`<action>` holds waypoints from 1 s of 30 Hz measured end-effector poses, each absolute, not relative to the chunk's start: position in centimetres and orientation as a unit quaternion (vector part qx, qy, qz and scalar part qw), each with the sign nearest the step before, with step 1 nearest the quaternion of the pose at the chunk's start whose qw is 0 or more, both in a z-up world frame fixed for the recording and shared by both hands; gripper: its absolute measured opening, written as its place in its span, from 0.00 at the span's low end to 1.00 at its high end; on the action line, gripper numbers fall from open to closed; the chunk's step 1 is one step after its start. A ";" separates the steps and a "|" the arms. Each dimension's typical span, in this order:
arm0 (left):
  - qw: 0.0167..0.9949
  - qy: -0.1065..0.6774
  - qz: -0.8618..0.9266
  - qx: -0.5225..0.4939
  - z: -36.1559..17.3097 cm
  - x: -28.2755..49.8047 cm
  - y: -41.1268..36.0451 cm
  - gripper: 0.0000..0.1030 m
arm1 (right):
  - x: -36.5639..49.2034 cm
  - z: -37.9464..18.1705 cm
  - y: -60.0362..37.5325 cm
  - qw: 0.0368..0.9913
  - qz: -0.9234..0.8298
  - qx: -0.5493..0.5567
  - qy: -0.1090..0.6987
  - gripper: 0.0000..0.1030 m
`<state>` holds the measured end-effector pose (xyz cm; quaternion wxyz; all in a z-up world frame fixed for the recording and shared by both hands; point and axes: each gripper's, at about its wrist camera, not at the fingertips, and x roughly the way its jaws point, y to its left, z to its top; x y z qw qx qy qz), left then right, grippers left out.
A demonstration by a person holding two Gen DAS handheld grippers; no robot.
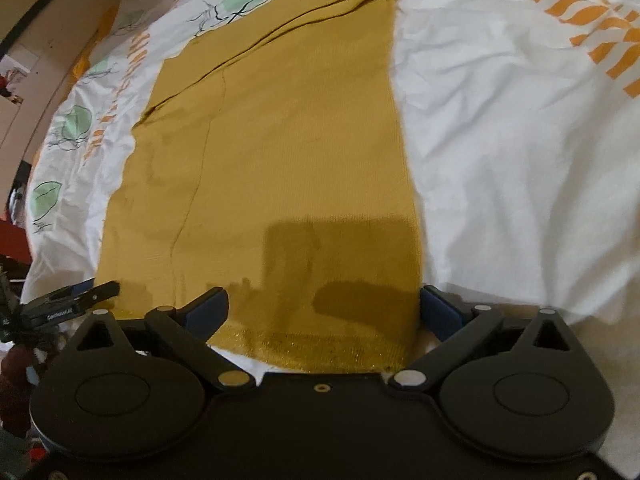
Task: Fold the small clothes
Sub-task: 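Close the right gripper on the hem while the left gripper closes on it too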
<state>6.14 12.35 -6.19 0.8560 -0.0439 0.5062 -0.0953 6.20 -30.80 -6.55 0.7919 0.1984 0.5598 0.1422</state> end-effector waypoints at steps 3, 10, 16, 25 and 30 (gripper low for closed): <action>0.852 0.511 -0.100 -0.053 -6.0 6.1 12.9 0.48 | 6.2 -6.4 -31.2 0.789 0.144 0.200 0.562 0.86; 0.847 0.517 -0.107 -0.063 -6.0 6.3 13.4 0.36 | 6.0 -6.4 -32.2 0.787 0.132 0.215 0.563 0.64; 0.846 0.511 -0.119 -0.091 -5.9 6.1 13.9 0.08 | 6.0 -6.9 -32.8 0.776 0.133 0.230 0.572 0.22; 0.872 0.458 -0.127 -0.117 -3.1 5.6 14.2 0.06 | 5.4 -5.8 -33.8 0.785 0.170 0.283 0.524 0.16; 0.889 0.416 -0.130 -0.143 -0.5 6.7 14.4 0.06 | 5.9 -4.5 -34.3 0.795 0.187 0.321 0.480 0.16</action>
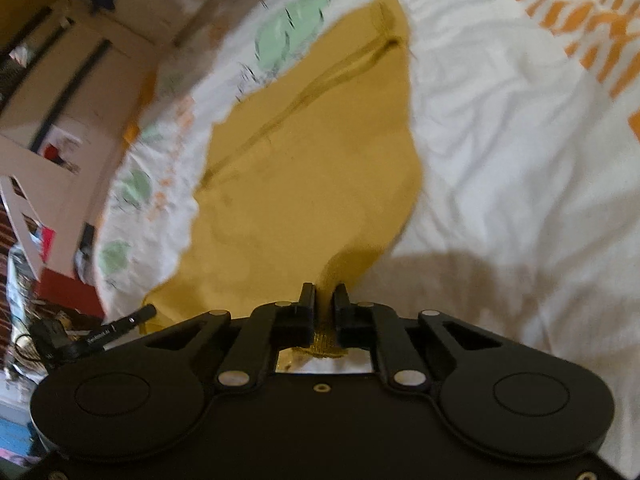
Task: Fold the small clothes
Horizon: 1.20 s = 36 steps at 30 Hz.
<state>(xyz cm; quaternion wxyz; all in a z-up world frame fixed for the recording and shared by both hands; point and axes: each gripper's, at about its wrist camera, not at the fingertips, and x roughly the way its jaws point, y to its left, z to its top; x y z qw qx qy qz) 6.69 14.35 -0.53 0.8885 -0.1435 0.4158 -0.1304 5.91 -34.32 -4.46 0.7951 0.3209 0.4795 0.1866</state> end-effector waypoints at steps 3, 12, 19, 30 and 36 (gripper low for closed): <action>0.897 0.394 -0.132 -0.154 0.7 7.7 14.3 0.06 | 6.7 -3.5 -34.9 0.802 0.193 0.346 0.447 0.16; 0.914 0.341 -0.123 -0.181 3.0 12.8 15.1 0.06 | 11.2 -1.2 -36.0 0.827 0.189 0.388 0.361 0.16; 0.923 0.312 -0.108 -0.200 3.9 18.4 15.5 0.06 | 16.6 -1.1 -37.4 0.839 0.176 0.407 0.316 0.16; 0.917 0.332 -0.078 -0.208 0.3 27.0 14.7 0.06 | 25.3 -3.3 -38.3 0.856 0.136 0.399 0.300 0.18; 0.912 0.348 -0.072 -0.204 -1.1 27.5 14.8 0.06 | 25.4 -5.1 -35.8 0.849 0.154 0.347 0.367 0.51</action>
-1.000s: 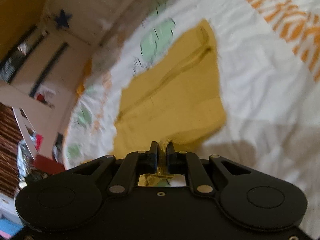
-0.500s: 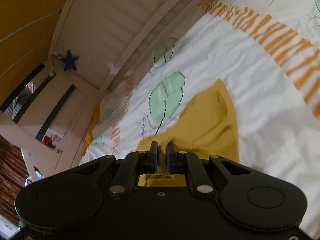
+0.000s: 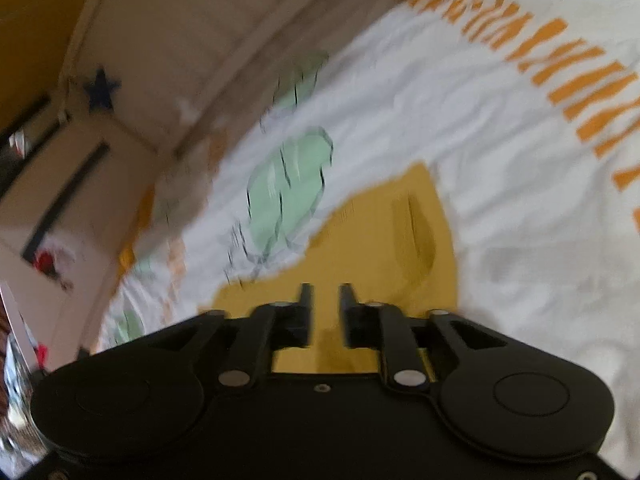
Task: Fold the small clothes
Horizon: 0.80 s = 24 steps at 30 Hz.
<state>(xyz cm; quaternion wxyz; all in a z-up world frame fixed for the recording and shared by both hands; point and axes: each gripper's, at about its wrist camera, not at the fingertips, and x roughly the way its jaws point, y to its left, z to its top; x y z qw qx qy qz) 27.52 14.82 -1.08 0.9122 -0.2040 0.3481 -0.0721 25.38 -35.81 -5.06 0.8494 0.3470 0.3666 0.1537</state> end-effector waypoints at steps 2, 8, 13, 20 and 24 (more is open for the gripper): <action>0.912 0.350 -0.072 -0.202 -1.2 27.5 14.9 0.06 | 24.7 -6.0 -35.0 0.846 0.156 0.333 0.385 0.53; 0.912 0.349 -0.072 -0.202 -0.9 27.5 14.9 0.06 | 23.9 -7.3 -33.5 0.845 0.156 0.305 0.410 0.53; 0.913 0.351 -0.071 -0.197 -0.8 27.3 14.7 0.06 | 23.9 -7.3 -32.8 0.852 0.154 0.282 0.413 0.53; 0.912 0.352 -0.071 -0.197 -0.8 27.2 14.8 0.06 | 23.0 -7.6 -33.1 0.849 0.136 0.275 0.429 0.53; 0.913 0.351 -0.072 -0.196 -0.8 27.2 14.8 0.06 | 22.7 -7.9 -32.9 0.846 0.139 0.271 0.438 0.53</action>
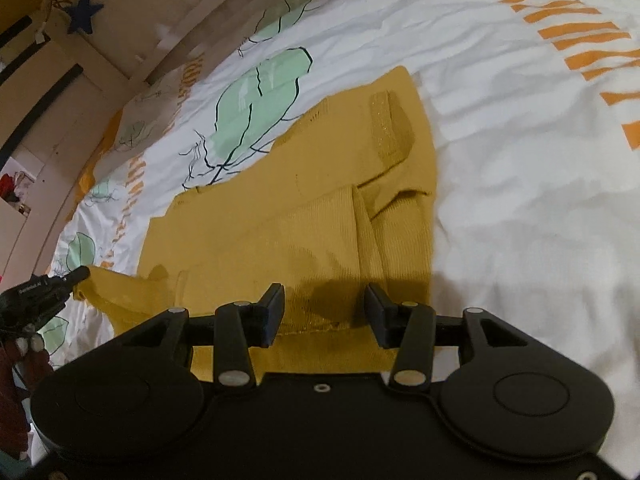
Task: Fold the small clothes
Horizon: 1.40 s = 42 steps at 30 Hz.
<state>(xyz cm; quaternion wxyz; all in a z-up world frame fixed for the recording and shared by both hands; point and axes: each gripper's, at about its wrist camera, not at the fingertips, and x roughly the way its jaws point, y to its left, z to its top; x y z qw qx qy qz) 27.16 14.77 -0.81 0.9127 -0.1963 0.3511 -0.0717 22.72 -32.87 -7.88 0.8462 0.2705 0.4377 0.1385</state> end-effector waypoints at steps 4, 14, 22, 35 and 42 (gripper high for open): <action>0.914 0.351 -0.071 -0.193 -0.7 27.0 14.6 0.06 | 23.3 -8.1 -32.6 0.847 0.141 0.279 0.429 0.23; 0.914 0.341 -0.081 -0.205 0.1 25.8 15.1 0.06 | 20.7 -5.1 -35.6 0.841 0.165 0.407 0.316 0.12; 0.913 0.332 -0.090 -0.217 0.3 29.2 14.2 0.06 | 24.9 -2.0 -37.8 0.861 0.135 0.419 0.255 0.11; 0.889 0.387 -0.041 -0.242 -5.4 35.1 14.9 0.08 | 33.0 -8.5 -37.4 0.864 0.043 0.379 0.327 0.17; 0.909 0.357 0.003 -0.213 -4.0 35.1 15.7 0.09 | 33.1 -6.8 -37.2 0.891 0.028 0.329 0.312 0.49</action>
